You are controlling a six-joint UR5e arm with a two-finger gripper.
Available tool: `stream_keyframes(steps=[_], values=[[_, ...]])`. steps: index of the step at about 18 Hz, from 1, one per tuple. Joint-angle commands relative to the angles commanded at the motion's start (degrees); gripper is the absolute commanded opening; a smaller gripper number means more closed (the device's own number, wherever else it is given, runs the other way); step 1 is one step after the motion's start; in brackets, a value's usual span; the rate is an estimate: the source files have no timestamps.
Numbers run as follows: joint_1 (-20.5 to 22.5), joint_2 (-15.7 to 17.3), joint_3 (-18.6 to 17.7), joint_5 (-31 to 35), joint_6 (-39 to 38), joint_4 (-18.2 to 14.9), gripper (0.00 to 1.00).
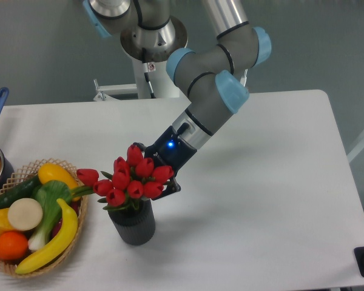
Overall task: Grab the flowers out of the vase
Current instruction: 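Close the gripper on the tulip stems, then lift the gripped tulips up out of the black vase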
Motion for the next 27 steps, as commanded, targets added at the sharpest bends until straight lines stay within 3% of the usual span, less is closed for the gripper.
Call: stream_keyframes(steps=[14, 27], values=[[1.41, 3.6, 4.14, -3.43, -12.75, 0.0, 0.44], [6.24, 6.76, 4.31, -8.27, -14.6, -0.44, 0.44]])
